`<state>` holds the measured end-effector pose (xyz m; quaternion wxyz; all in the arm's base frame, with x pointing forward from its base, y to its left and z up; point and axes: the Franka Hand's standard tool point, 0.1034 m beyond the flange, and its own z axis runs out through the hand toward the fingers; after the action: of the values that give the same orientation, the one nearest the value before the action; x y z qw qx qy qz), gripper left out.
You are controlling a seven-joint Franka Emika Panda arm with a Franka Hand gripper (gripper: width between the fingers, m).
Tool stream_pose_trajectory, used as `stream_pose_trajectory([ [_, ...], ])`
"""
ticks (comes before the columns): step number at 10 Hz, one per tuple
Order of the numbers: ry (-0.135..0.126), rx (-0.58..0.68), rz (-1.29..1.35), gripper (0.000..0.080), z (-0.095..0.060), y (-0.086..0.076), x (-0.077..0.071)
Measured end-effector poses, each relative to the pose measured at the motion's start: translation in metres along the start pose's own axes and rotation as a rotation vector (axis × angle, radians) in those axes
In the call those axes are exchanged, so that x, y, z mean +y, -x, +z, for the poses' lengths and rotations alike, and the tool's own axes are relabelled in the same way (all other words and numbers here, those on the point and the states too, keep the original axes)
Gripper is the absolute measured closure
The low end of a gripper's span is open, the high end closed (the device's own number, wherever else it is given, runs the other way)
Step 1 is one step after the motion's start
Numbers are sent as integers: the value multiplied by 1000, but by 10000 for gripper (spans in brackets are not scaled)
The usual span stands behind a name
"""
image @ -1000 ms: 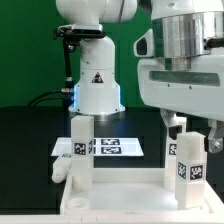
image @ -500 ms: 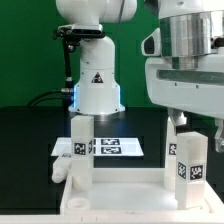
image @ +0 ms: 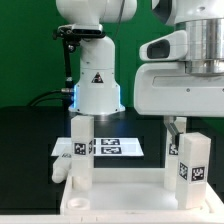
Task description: Assemble desk
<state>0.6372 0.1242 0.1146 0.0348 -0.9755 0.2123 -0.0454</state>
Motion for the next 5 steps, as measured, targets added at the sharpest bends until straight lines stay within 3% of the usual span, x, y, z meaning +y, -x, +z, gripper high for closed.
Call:
stream_pose_trajectory([
  [2,5,4,-201,151,0,-2,4],
  [4,8,26,-507,151,3,-5,21],
  [5,4,59,-516,151,4,-5,15],
])
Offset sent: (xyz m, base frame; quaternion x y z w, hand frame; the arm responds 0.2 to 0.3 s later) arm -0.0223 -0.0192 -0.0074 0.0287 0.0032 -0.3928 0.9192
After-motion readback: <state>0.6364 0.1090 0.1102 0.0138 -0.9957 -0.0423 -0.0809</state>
